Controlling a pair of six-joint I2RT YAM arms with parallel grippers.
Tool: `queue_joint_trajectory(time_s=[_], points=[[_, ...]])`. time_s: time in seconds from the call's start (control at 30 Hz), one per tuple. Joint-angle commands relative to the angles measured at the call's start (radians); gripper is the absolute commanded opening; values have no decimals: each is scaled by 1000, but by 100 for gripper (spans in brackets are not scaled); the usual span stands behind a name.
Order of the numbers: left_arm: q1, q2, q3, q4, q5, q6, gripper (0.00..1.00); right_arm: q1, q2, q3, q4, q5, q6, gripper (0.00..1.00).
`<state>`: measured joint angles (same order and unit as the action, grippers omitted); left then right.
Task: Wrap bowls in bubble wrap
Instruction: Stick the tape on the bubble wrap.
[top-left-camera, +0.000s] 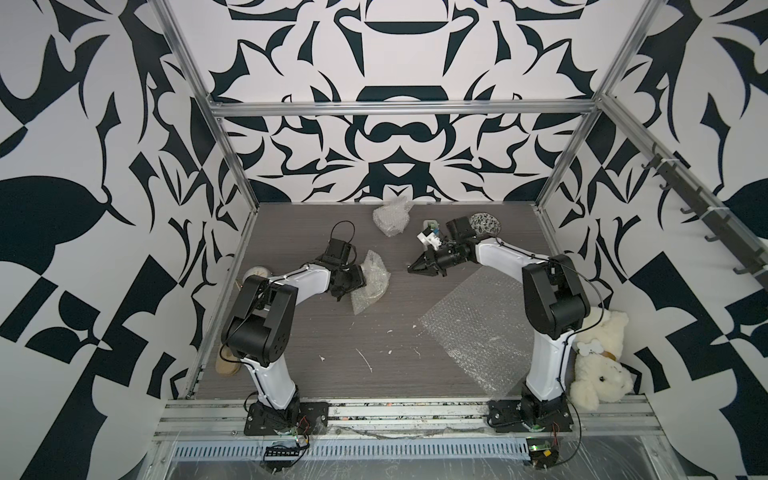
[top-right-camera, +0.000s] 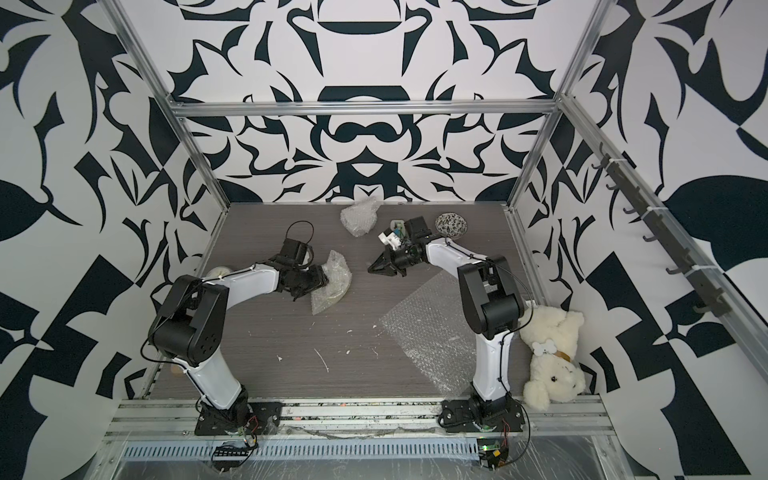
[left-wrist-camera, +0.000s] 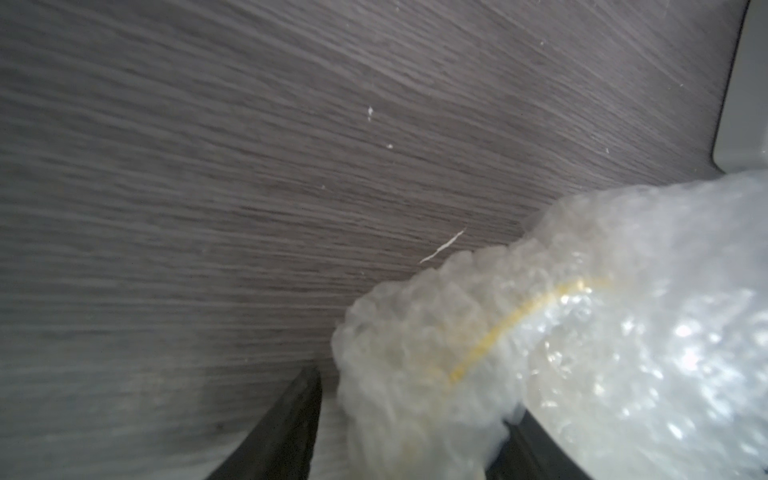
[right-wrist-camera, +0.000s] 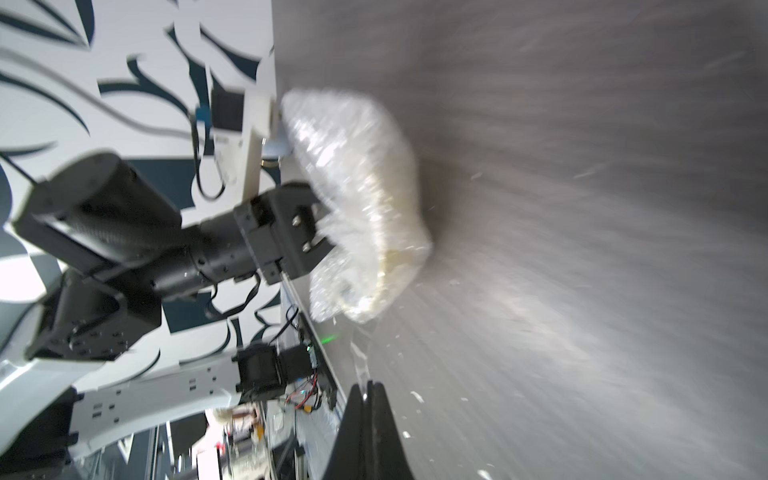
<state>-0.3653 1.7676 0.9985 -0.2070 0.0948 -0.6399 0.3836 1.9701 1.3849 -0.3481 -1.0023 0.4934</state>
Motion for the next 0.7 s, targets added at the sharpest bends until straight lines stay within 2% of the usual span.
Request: queue_joint_trajectory(time_s=[0.0, 0.13, 0.27, 0.67], points=[[-5, 38, 5, -39, -14, -3, 62, 51, -17, 54, -1, -12, 29, 0], [-9, 35, 7, -40, -14, -3, 62, 103, 15, 58, 90, -29, 107, 0], [-10, 29, 5, -42, -16, -3, 62, 151, 41, 80, 108, -21, 122, 0], [-11, 27, 3, -40, -15, -3, 62, 163, 115, 109, 143, -1, 165, 0]])
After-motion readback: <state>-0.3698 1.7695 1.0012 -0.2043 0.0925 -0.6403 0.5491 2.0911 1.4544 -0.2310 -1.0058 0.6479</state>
